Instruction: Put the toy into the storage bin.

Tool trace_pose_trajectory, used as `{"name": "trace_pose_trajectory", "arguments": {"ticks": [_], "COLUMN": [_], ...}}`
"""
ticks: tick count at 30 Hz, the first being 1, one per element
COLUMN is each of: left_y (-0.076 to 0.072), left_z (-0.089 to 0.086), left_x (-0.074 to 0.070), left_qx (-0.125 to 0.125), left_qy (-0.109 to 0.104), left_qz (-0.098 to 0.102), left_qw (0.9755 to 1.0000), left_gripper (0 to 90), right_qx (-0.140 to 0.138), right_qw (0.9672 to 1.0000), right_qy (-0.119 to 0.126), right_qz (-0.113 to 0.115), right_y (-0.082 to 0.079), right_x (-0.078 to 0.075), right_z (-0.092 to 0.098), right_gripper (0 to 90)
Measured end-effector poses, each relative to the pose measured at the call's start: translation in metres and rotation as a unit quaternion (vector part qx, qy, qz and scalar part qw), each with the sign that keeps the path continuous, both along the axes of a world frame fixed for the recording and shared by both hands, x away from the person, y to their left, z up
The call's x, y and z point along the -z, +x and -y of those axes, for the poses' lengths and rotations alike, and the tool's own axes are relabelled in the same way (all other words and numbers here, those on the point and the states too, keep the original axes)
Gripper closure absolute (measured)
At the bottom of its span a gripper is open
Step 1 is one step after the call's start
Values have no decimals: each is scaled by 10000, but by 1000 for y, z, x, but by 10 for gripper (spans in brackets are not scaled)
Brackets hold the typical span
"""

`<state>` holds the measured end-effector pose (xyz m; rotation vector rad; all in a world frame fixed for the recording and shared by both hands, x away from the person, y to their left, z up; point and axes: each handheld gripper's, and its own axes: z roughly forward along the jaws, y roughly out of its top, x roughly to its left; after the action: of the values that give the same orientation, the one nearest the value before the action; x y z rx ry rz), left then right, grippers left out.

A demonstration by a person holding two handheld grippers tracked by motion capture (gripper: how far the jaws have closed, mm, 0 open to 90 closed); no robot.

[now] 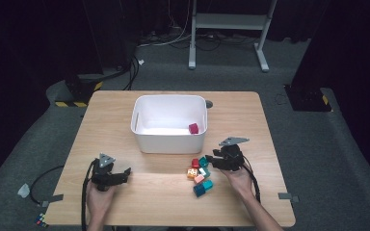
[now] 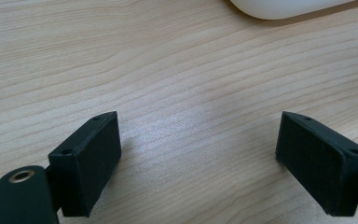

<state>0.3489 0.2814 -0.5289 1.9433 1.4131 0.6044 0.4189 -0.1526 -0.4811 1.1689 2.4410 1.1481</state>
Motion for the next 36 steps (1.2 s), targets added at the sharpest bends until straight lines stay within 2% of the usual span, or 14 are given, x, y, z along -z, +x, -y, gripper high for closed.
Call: {"name": "trace_pose_trajectory", "arguments": {"ticks": [11, 23, 36], "left_y": [0, 0, 0], "left_z": [0, 0, 0], "left_x": [0, 0, 0], "left_qx": [-7, -9, -1], "left_qy": [-12, -14, -1], "left_qz": [6, 7, 1], "left_qw": [10000, 10000, 10000], "left_gripper": [141, 141, 141], "right_qx": [38, 23, -47], "right_qw": [9999, 9996, 9995], "right_qy": [-118, -227, -299], "right_qz": [-97, -159, -49], "right_y": [9, 12, 11], "right_x": [14, 21, 21], "right_z": [-7, -12, -13], "right_gripper": [639, 741, 874]}}
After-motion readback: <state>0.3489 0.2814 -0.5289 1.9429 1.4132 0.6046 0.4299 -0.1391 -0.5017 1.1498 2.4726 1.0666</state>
